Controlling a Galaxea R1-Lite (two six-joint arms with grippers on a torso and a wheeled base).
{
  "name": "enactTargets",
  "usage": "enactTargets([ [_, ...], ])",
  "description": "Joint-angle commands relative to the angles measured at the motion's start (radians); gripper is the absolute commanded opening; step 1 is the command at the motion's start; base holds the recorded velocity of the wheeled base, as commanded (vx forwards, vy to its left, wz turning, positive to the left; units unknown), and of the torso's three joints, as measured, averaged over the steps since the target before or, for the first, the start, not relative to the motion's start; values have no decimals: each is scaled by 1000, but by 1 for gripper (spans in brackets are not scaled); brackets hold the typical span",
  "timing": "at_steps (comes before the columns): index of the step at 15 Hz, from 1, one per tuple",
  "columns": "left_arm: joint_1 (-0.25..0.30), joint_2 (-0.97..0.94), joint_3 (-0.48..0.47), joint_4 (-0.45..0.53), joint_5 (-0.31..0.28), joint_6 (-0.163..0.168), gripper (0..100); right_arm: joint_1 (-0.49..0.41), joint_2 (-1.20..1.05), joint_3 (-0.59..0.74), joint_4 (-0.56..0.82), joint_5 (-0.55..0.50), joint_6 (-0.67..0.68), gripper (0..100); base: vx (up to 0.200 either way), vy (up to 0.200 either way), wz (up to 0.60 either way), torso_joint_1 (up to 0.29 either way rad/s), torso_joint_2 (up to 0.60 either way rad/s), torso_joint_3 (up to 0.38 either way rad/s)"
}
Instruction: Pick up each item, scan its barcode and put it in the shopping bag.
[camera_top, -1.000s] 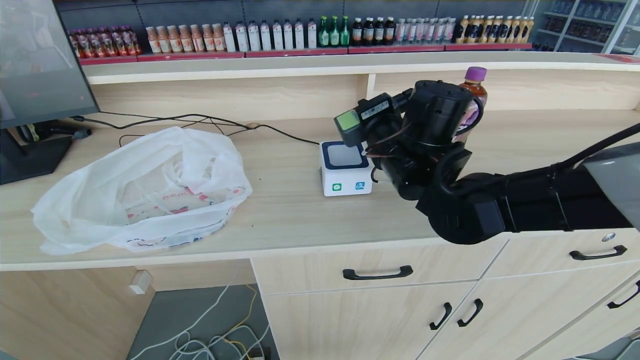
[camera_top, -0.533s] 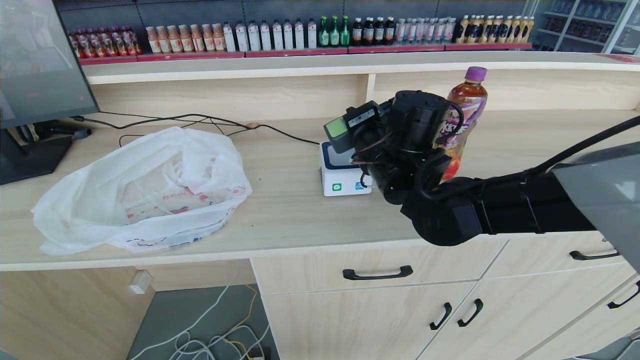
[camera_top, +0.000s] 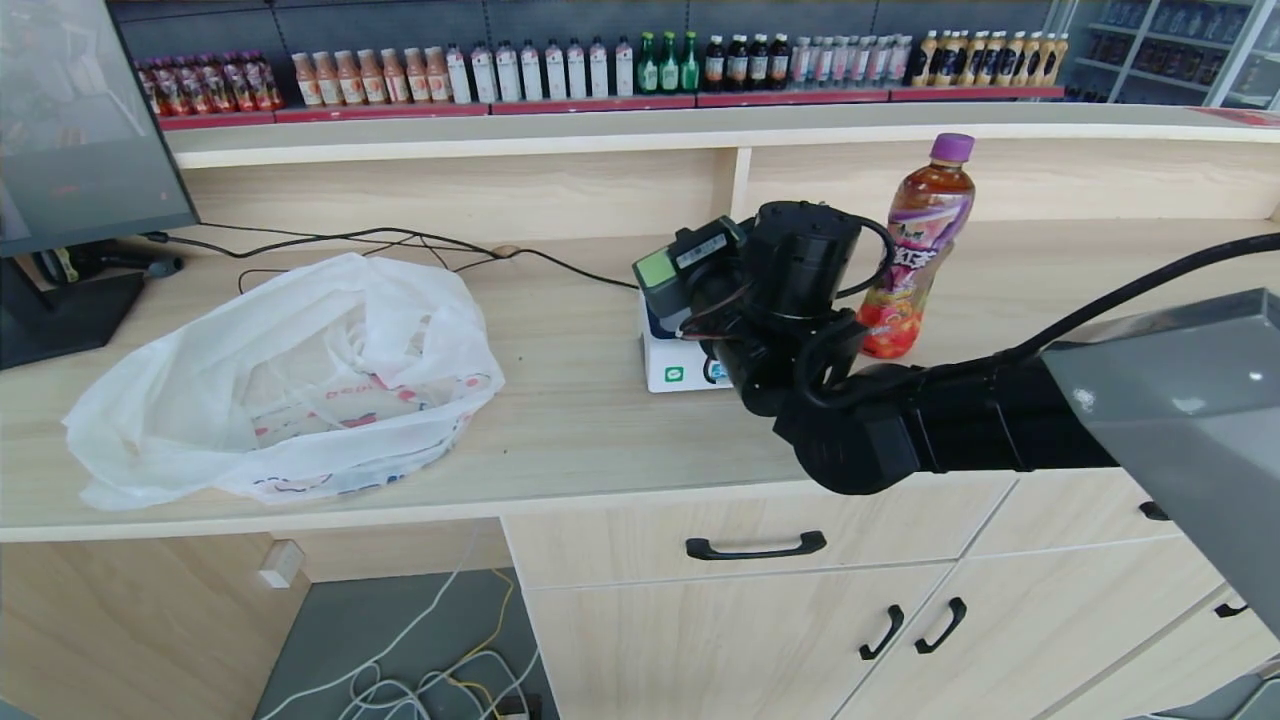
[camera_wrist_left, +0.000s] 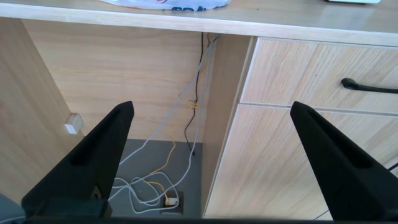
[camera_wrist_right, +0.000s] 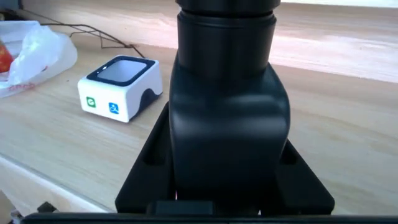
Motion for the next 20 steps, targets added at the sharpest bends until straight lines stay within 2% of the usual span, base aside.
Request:
enactTargets([
  [1,0,0,0,0,0,0,100,40,-80,29,-1,109,-105,0,0,0,0,0,0,0],
  [3,0,0,0,0,0,0,100,46,-84,29,-1,226,-277,0,0,0,0,0,0,0],
  [4,0,0,0,0,0,0,100,72,-92,34,-1,235,-328,0,0,0,0,0,0,0],
  [5,0,0,0,0,0,0,100,149,-92,31,-1,211,-383,0,0,0,0,0,0,0],
  [10,0,0,0,0,0,0,100,307,-60,5,-1,183,-757,0,0,0,0,0,0,0],
  [11,0,0,0,0,0,0,100,318,-38,-12,-1,212,-835,0,0,0,0,0,0,0],
  [13,0,0,0,0,0,0,100,362,40,5,-1,335,-983,0,0,0,0,0,0,0],
  [15,0,0,0,0,0,0,100,402,68,-7,-1,332,-1052,0,0,0,0,0,0,0],
  [17,0,0,0,0,0,0,100,410,74,-84,-1,332,-1089,0,0,0,0,0,0,0],
  [20,0,0,0,0,0,0,100,427,94,-81,-1,326,-1138,0,0,0,0,0,0,0],
])
